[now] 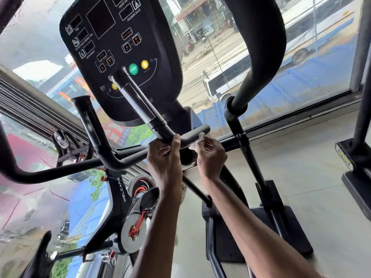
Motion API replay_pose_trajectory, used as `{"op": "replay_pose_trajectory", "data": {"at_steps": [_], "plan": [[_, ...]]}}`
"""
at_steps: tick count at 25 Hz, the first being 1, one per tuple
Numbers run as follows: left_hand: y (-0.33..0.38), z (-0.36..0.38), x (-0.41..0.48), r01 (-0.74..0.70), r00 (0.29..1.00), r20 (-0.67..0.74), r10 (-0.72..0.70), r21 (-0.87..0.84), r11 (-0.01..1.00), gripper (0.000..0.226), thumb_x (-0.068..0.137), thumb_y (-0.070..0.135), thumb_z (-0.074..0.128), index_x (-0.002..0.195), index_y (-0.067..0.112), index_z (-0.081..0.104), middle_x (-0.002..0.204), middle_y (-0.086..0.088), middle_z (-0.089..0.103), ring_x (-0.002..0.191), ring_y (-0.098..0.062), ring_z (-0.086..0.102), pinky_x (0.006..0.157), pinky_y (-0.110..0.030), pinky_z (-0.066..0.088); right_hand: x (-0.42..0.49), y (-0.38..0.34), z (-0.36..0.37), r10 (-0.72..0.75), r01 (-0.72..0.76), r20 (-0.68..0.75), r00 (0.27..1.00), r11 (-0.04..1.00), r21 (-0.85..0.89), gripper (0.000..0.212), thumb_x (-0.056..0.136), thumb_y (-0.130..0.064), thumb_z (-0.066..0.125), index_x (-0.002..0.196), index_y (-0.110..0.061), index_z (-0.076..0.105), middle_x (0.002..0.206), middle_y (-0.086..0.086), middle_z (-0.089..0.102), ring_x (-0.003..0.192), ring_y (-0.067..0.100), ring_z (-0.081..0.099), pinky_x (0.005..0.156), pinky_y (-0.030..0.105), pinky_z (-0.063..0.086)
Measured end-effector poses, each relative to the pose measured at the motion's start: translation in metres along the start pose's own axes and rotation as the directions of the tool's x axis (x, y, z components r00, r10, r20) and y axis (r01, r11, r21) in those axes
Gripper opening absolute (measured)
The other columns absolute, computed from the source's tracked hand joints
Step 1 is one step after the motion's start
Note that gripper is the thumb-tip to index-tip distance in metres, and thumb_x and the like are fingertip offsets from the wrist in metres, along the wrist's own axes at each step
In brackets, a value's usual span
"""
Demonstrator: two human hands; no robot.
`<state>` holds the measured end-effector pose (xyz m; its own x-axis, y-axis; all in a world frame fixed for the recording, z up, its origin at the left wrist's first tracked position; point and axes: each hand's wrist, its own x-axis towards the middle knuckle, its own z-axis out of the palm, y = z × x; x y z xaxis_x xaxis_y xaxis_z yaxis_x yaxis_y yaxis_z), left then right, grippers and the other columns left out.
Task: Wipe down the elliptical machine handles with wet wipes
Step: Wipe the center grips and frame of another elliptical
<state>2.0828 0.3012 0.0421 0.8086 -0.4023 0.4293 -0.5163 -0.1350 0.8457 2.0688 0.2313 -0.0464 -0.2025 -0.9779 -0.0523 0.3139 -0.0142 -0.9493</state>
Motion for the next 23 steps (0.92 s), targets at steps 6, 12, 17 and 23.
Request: {"op": "replay_pose_trajectory", "data": {"at_steps": [6, 12, 17, 23], "plan": [[0.0, 0.012, -0.005, 0.029, 0.993, -0.113, -0.031, -0.023, 0.999, 0.019, 0.082, 0.041, 0.078, 0.084, 0.025, 0.068, 0.08, 0.015, 0.074, 0.081, -0.01, 0.07, 0.085, -0.043, 0.056, -0.007, 0.008, -0.007, -0.255, 0.26, 0.074, 0.964, 0.962, -0.078, 0.012, 0.093, -0.009, 0.073, 0.103, -0.005, 0.079, 0.098, 0.001, 0.074, 0.087, 0.003, 0.065, 0.086, 0.004, 0.044], [0.004, 0.023, -0.012, 0.042, 0.972, -0.231, -0.052, -0.046, 0.998, 0.019, 0.08, 0.042, 0.075, 0.086, 0.025, 0.072, 0.081, 0.01, 0.074, 0.082, -0.01, 0.07, 0.086, -0.045, 0.055, 0.04, 0.029, 0.009, -0.095, 0.099, 0.027, 0.995, 0.976, -0.195, 0.02, 0.096, -0.02, 0.07, 0.102, -0.006, 0.082, 0.093, 0.008, 0.076, 0.087, 0.024, 0.072, 0.082, 0.014, 0.042], [0.007, 0.035, -0.014, 0.074, 0.952, -0.288, -0.104, -0.113, 0.991, 0.025, 0.079, 0.039, 0.075, 0.094, 0.02, 0.074, 0.08, 0.013, 0.074, 0.079, -0.009, 0.071, 0.084, -0.037, 0.057, 0.034, 0.033, 0.003, -0.177, 0.186, 0.09, 0.98, 0.978, -0.098, 0.016, 0.095, -0.015, 0.074, 0.106, -0.007, 0.081, 0.099, 0.0, 0.076, 0.092, 0.003, 0.068, 0.089, 0.005, 0.044], [0.007, 0.042, -0.017, 0.076, 0.94, -0.32, -0.115, -0.132, 0.988, 0.03, 0.079, 0.04, 0.071, 0.097, 0.016, 0.072, 0.08, 0.011, 0.07, 0.078, -0.013, 0.07, 0.072, -0.021, 0.05, 0.08, 0.046, 0.011, 0.006, 0.023, 0.106, 0.994, 0.963, -0.268, 0.014, 0.094, -0.01, 0.07, 0.094, -0.002, 0.082, 0.091, 0.016, 0.076, 0.082, 0.03, 0.071, 0.072, 0.014, 0.033]]}}
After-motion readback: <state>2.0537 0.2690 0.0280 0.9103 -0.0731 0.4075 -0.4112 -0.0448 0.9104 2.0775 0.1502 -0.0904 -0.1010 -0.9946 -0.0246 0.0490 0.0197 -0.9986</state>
